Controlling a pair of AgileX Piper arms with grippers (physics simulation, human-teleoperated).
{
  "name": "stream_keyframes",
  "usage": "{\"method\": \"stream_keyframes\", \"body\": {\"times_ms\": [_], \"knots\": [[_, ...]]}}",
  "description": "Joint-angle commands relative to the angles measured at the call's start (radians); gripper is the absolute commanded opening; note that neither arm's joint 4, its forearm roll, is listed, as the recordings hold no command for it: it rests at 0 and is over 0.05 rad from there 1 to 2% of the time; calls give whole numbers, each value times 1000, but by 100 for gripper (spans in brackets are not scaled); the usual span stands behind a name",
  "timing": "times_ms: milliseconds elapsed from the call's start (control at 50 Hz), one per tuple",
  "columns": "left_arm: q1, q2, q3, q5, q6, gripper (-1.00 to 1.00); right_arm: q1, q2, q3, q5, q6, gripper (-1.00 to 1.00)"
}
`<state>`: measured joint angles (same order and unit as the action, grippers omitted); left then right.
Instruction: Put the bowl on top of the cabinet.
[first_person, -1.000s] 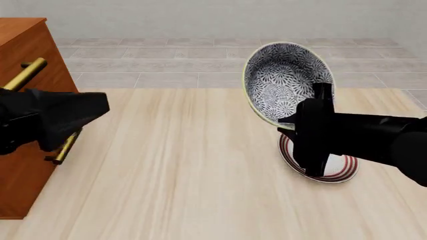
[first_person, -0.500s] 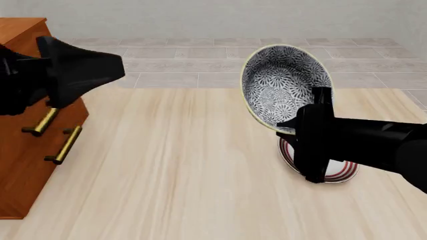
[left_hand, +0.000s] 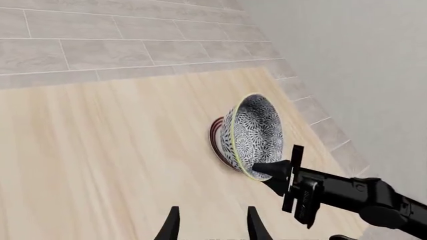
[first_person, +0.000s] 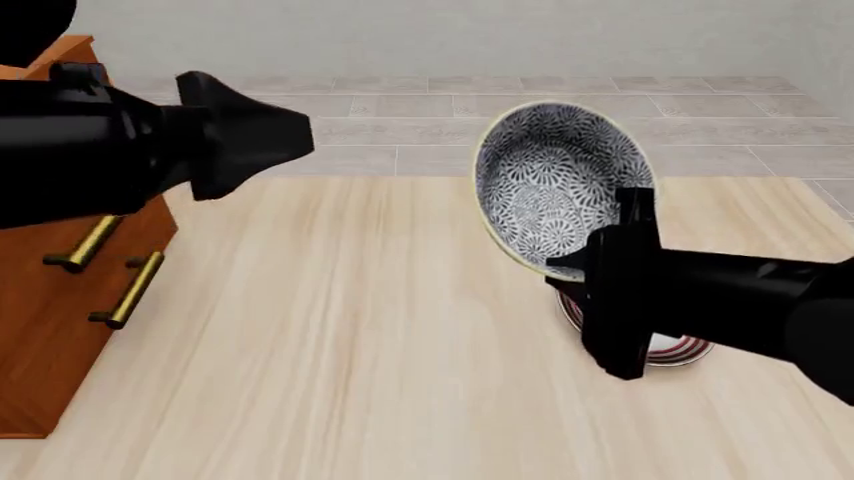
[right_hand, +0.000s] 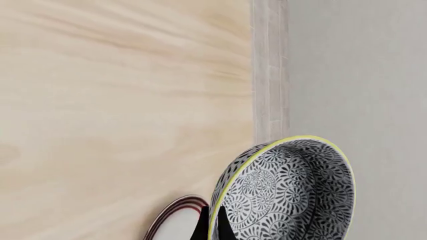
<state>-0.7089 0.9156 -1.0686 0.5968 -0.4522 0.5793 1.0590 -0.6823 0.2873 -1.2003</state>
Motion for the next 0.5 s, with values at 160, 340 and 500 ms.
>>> {"method": "stream_keyframes", "body": {"times_ms": [160, 340, 500], "knots": [[-22, 63, 25, -49, 8, 100, 27, 11, 5, -32, 19, -100], [-22, 89, -5, -51, 8, 100, 40, 14, 8, -40, 23, -100], [-16, 118, -22, -66, -5, 100, 52, 7, 14, -44, 29, -100]]}}
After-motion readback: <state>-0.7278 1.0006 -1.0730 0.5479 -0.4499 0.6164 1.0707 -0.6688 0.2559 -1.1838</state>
